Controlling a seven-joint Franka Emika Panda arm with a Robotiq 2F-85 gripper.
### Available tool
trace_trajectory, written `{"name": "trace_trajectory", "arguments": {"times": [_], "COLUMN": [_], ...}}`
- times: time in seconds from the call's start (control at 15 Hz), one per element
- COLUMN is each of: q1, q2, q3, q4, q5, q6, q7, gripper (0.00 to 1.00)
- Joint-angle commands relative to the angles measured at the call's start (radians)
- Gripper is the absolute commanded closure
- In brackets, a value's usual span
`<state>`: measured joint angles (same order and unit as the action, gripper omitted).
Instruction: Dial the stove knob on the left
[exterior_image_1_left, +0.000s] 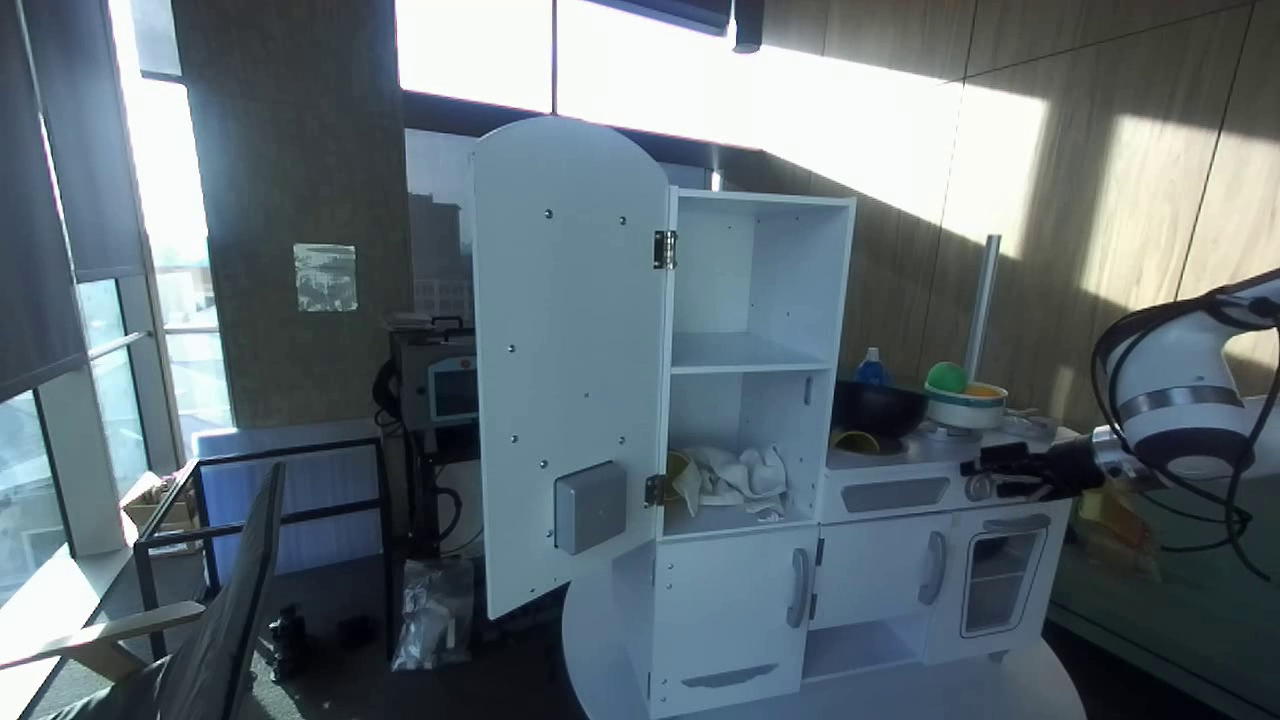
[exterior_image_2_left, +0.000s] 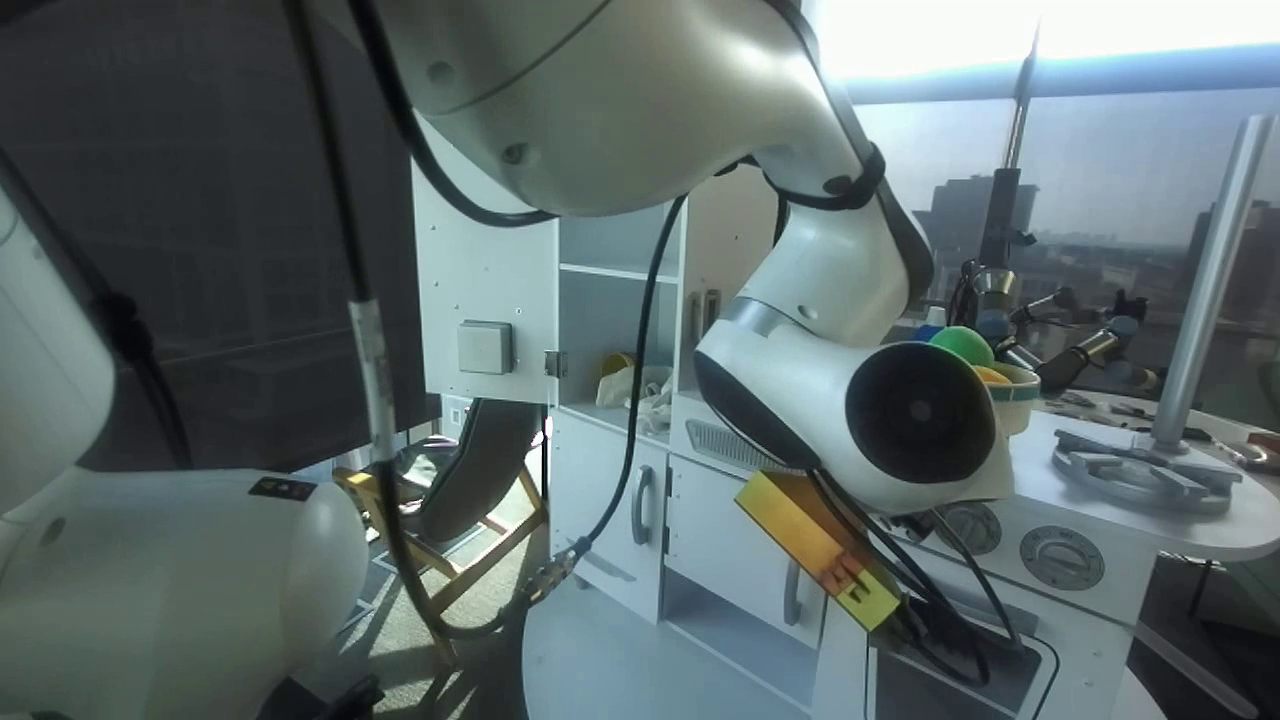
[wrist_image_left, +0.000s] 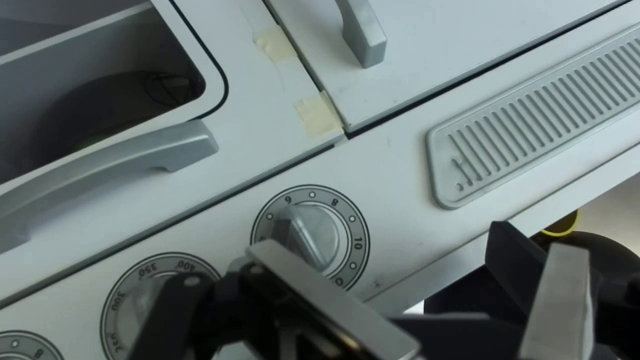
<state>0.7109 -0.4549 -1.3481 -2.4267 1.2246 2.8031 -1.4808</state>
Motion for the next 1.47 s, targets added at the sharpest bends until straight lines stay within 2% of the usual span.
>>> {"name": "trace_trajectory", "arguments": {"times": [0.0, 0.27, 0.53, 0.6, 0.67, 1.13, 1.2, 1.27, 1.4], "q1": [0.111, 0.205, 0.213, 0.212, 0.211, 0.174, 0.170, 0.164, 0.151], "q2": [-0.067, -0.098, -0.107, -0.108, -0.100, -0.069, -0.060, -0.050, -0.028], "q3": [-0.059, -0.124, -0.144, -0.150, -0.156, -0.150, -0.149, -0.148, -0.146], "q4": [0.053, 0.101, 0.101, 0.103, 0.102, 0.105, 0.105, 0.104, 0.098], "q5": [0.125, 0.249, 0.322, 0.341, 0.355, 0.552, 0.589, 0.627, 0.700], "q6": [0.126, 0.214, 0.208, 0.207, 0.204, 0.169, 0.158, 0.149, 0.123], "q7": [-0.184, -0.371, -0.492, -0.525, -0.546, -0.800, -0.837, -0.875, -0.963], "gripper": [0.00, 0.00, 0.00, 0.11, 0.25, 0.79, 0.81, 0.77, 0.77]}}
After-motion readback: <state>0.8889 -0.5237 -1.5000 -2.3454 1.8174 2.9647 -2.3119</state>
